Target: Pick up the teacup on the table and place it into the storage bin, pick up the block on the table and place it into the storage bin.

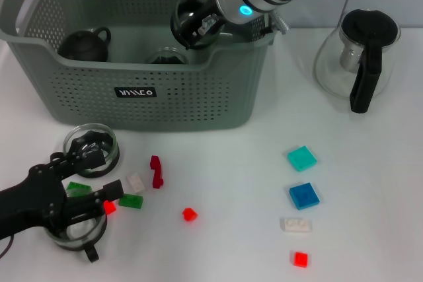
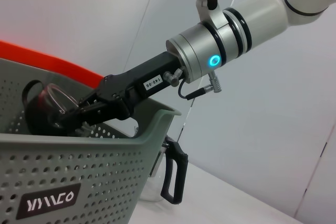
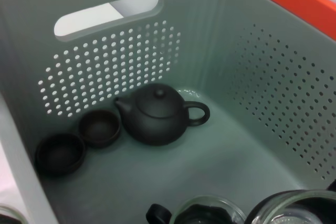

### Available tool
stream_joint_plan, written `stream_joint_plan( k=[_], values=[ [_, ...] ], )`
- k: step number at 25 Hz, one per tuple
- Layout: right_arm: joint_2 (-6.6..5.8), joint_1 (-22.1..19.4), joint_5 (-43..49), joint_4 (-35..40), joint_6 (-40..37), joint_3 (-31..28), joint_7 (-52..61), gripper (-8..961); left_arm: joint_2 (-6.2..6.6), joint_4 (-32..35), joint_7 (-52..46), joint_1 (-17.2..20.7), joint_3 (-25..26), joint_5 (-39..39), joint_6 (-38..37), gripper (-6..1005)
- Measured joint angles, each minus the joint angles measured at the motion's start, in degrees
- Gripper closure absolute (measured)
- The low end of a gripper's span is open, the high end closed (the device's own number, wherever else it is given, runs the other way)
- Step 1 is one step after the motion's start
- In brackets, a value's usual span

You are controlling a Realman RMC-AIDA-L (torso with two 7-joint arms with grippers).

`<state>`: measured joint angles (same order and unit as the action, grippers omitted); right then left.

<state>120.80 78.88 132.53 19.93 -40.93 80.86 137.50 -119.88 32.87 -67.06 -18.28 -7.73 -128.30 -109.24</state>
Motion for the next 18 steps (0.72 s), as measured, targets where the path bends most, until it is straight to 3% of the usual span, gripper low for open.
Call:
stream_joint_plan(
  k=[13,16,18],
  values=[
    [-0.22,0.04,1.83,0.93,-0.99,0.51,2.25,793,0.00,-0.08,-0.02,-0.06,-0.01,0.42,0.00,193],
    [-0.42,-4.03,0.21,7.95,-1.76,-1.25,0.95,702,0.06,-0.11,0.00,-0.07,0.01,0.46,0.01,193],
    [-0.50,-9.83,-4.36,18.14,-3.55,-3.15,-1.96,615,0.08,-0.10,-0.01,-0.03,0.09,0.50,0.05,193]
  ],
)
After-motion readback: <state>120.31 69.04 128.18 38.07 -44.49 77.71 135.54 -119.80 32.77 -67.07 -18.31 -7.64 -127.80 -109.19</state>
